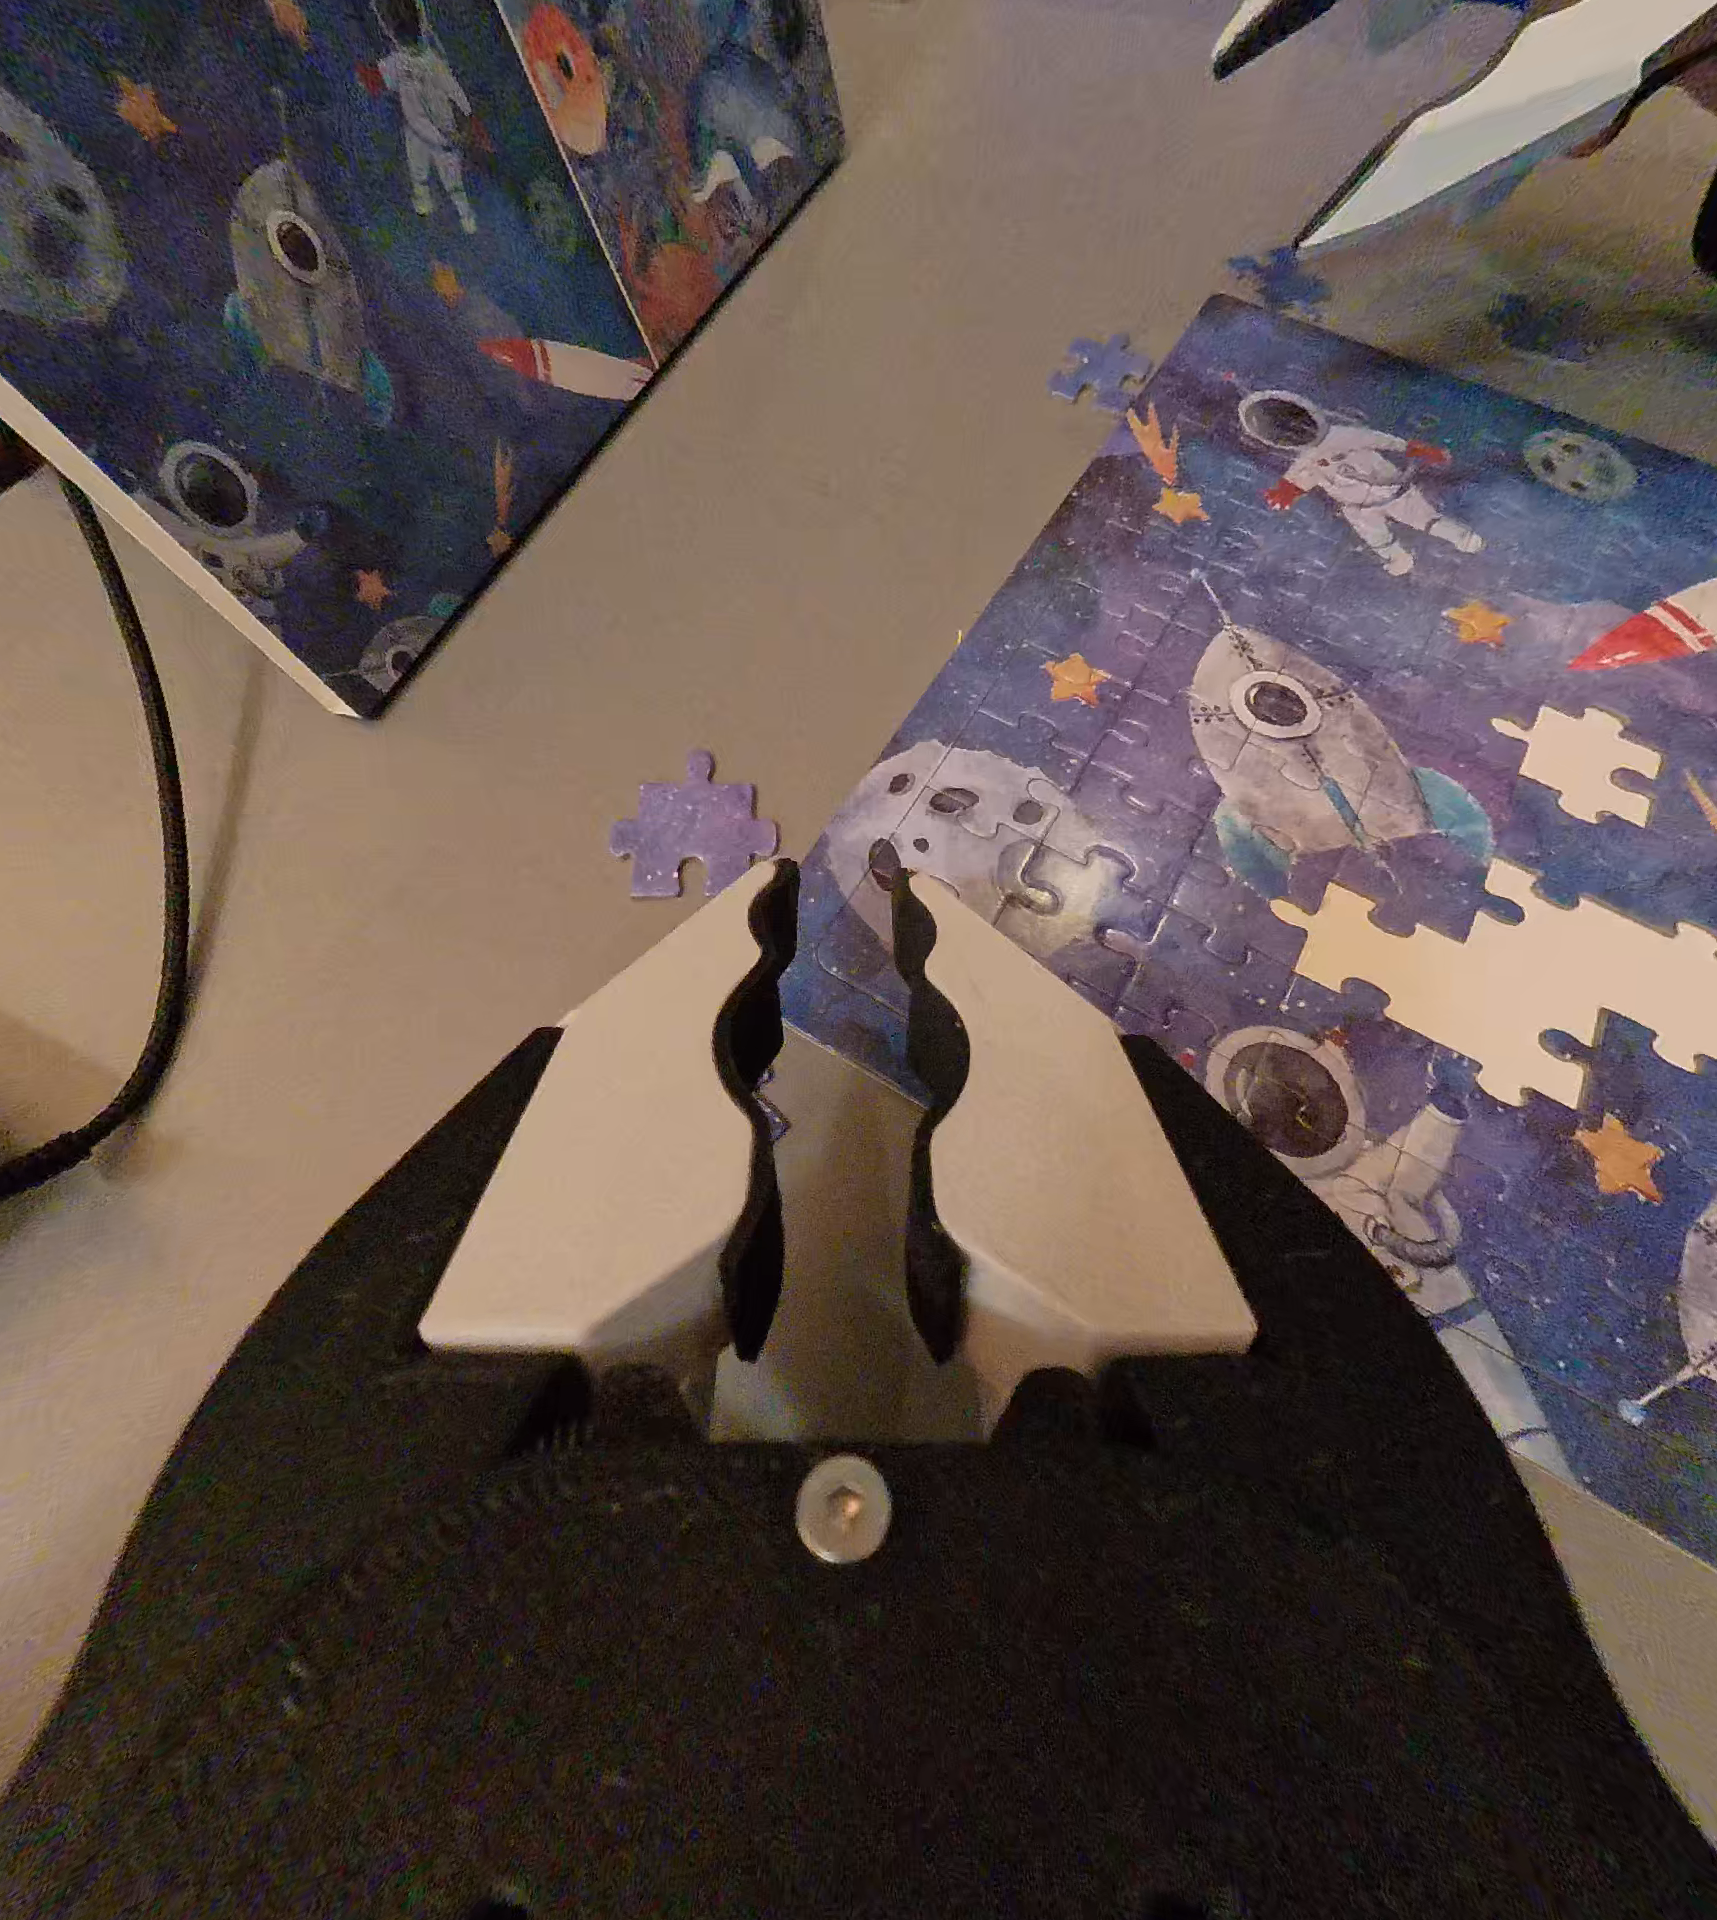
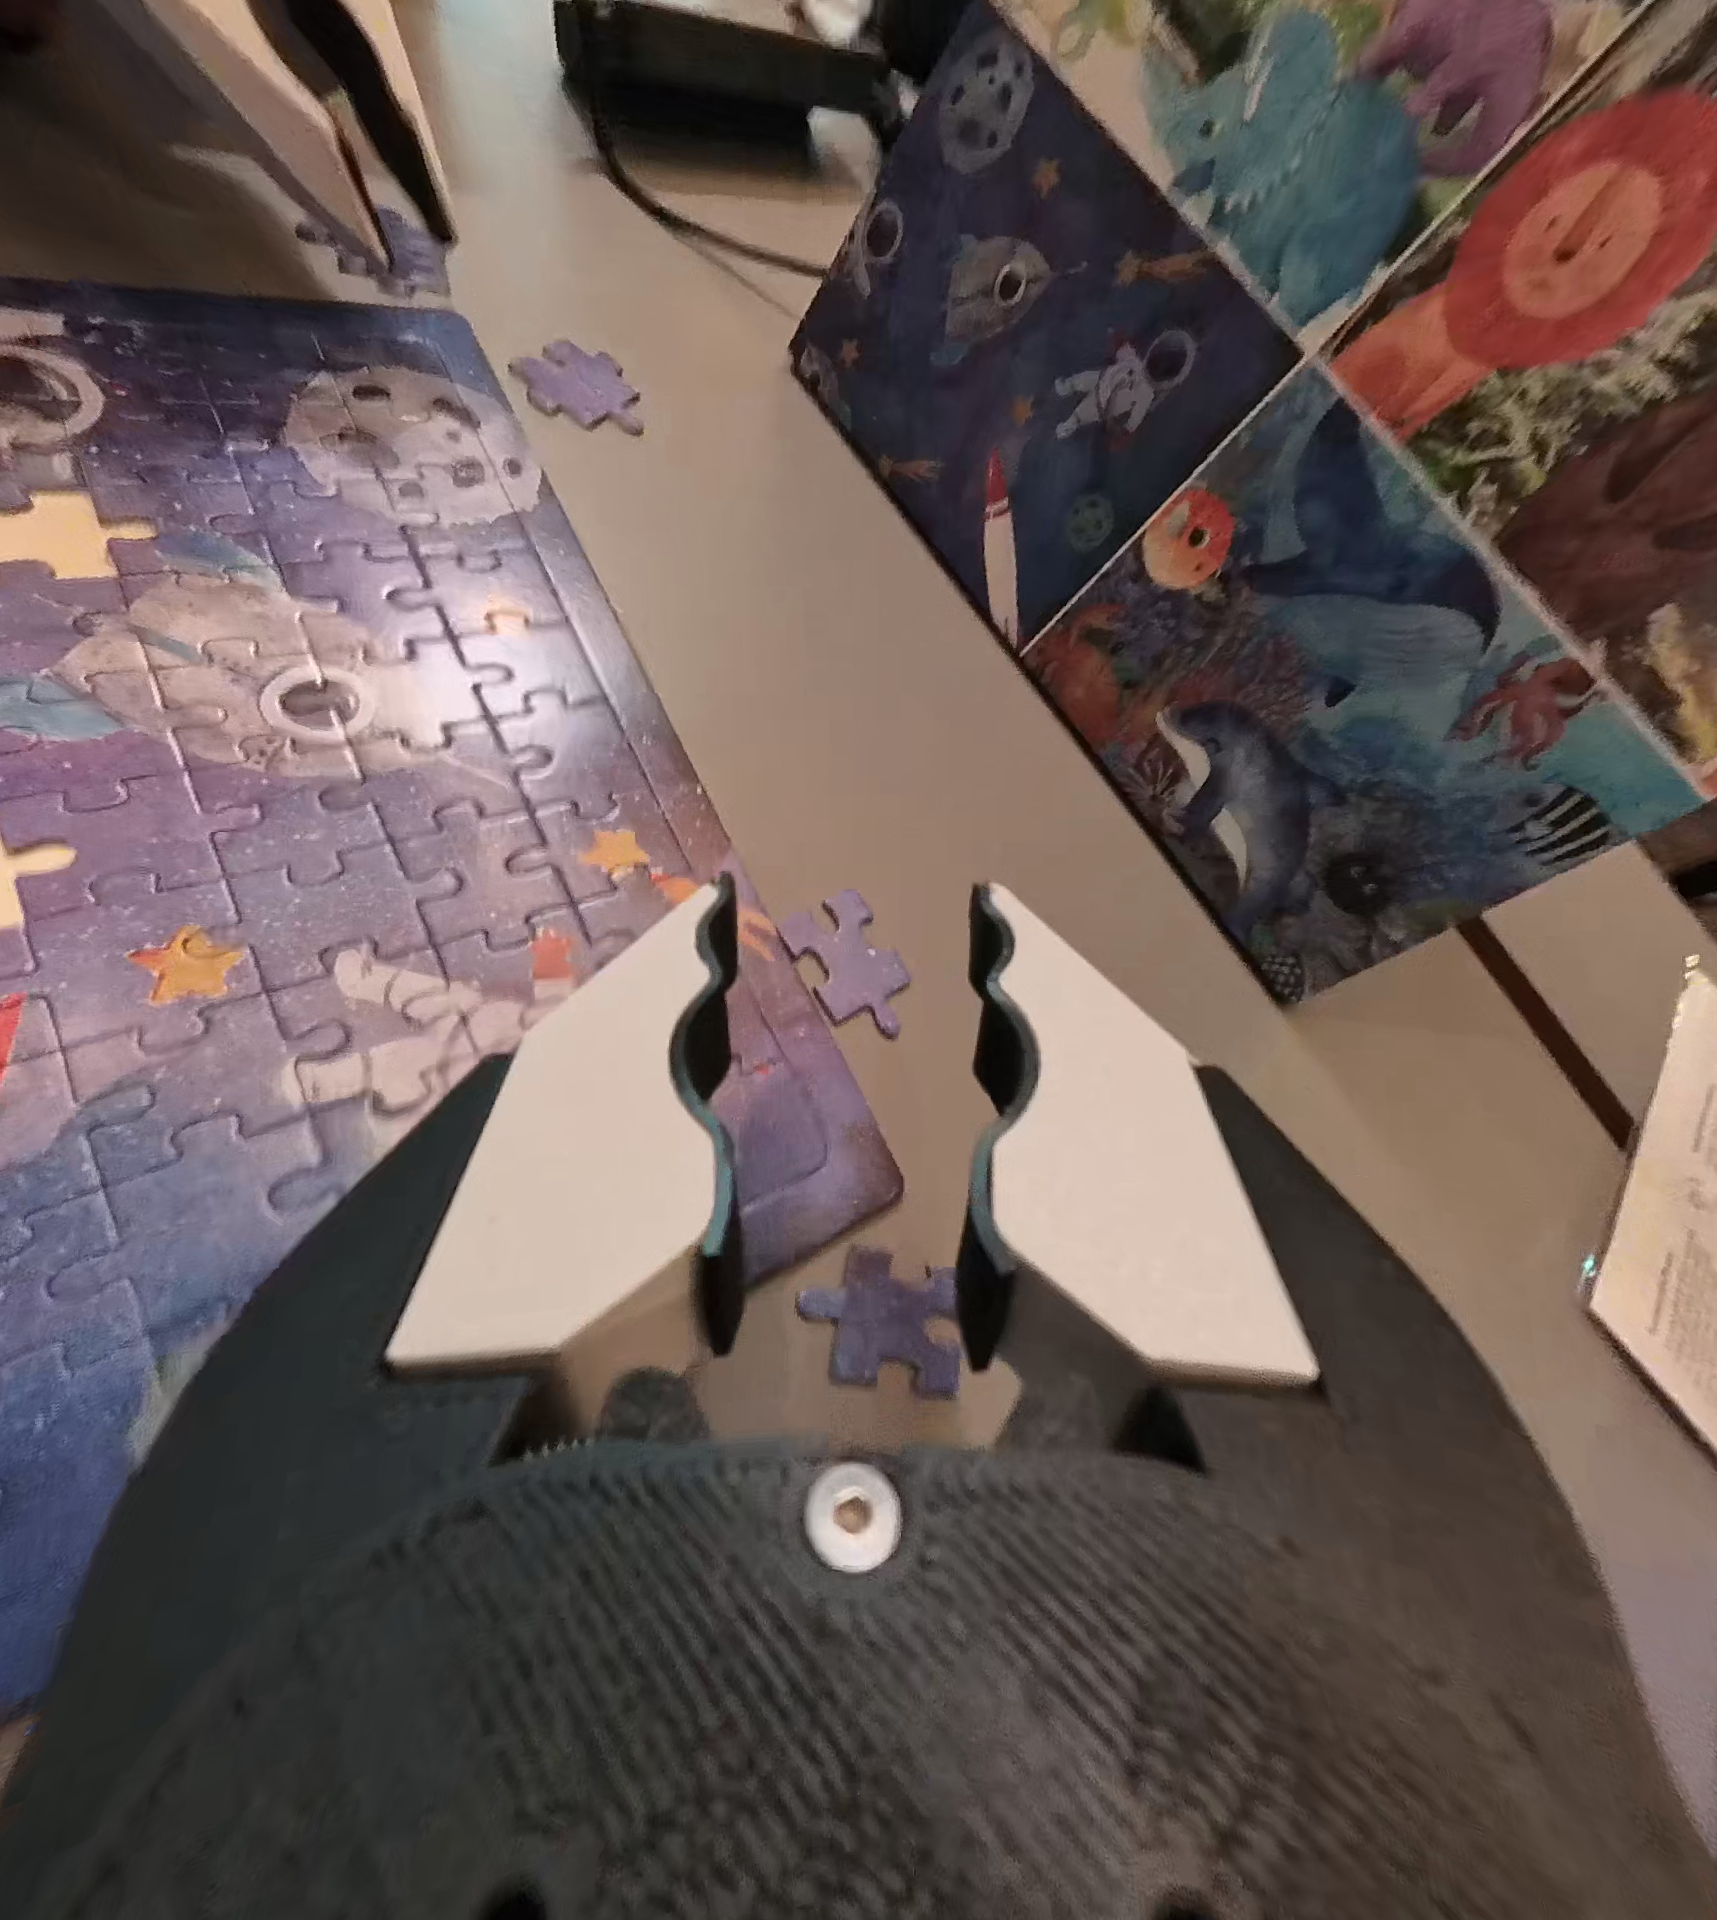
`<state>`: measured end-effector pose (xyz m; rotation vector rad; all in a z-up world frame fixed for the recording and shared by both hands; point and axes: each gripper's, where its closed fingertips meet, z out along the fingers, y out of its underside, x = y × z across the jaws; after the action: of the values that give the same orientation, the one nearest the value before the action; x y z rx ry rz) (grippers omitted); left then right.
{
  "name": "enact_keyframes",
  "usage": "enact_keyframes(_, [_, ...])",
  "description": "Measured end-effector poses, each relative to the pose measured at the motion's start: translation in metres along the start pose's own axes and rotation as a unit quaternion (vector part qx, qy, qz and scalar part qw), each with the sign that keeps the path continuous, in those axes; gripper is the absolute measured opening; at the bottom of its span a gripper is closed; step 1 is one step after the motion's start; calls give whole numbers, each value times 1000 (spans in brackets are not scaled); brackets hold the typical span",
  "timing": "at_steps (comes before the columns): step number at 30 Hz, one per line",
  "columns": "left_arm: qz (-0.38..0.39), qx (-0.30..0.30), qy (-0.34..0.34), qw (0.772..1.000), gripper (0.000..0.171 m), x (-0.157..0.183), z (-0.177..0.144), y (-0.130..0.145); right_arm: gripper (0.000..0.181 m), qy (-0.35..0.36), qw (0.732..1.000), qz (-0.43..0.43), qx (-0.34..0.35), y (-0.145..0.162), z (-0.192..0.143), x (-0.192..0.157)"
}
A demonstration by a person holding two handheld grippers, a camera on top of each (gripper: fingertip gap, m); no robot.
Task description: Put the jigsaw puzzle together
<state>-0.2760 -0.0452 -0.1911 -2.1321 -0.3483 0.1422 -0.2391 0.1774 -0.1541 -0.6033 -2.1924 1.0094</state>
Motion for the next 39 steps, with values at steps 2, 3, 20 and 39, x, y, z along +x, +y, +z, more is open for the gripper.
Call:
enact_keyframes(2, [7, -6, -10, 1000, 18, -1, 1, 1, 43, -18, 999, 4, -36, 17, -5, 2])
enact_keyframes(3, [9, -9, -12, 1000, 20, -1, 2, 0, 43, -25, 998, 10, -49, 26, -9, 5])
enact_keyframes(20, [38, -38, -43, 998, 22, -4, 6, 8, 37, -131, 985, 96, -58, 63, -3, -15])
enact_keyframes(39, [-36, -33, -122, 991, 8, -50, -34, 10, 29, -84, 989, 102, -65, 58, 9, -7])
